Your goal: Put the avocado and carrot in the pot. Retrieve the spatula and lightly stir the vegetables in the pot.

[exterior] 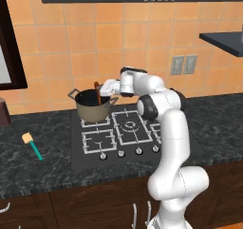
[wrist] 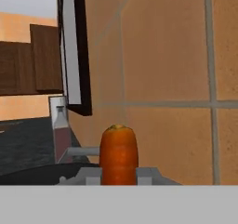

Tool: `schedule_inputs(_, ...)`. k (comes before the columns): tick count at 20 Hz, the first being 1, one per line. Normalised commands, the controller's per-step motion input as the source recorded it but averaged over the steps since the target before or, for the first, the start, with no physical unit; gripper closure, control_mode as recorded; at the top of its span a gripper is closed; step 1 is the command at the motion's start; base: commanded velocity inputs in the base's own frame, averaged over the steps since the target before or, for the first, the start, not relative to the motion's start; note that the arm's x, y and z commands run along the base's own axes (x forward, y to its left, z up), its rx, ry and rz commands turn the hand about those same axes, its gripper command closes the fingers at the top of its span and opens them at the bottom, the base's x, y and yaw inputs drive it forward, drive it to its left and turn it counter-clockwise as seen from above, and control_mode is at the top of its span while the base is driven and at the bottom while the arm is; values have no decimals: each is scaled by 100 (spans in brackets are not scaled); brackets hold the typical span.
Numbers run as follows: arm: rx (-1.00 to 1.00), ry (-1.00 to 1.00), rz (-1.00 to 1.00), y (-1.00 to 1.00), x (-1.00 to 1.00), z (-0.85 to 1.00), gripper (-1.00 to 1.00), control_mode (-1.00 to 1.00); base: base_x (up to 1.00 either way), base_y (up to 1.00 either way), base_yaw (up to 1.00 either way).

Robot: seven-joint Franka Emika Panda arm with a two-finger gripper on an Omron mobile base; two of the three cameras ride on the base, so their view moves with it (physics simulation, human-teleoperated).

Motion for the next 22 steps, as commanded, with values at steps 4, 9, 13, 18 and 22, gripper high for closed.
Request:
schedule_inputs(4,0,-2,5,0,0,0,-100,-100,0,0,0)
schedule_inputs(9,0,-1,1,-3,0,0,-100,-100,0,0,0)
schedule_inputs(13,0,-5,0,-24,0,19,-100,-100,0,0,0)
schedule_inputs(18,0,-7,0,-24,-15,65,-100,-100,0,0,0)
schedule_inputs(22,-7,-6,5,10,-50,89,-100,-100,0,0,0)
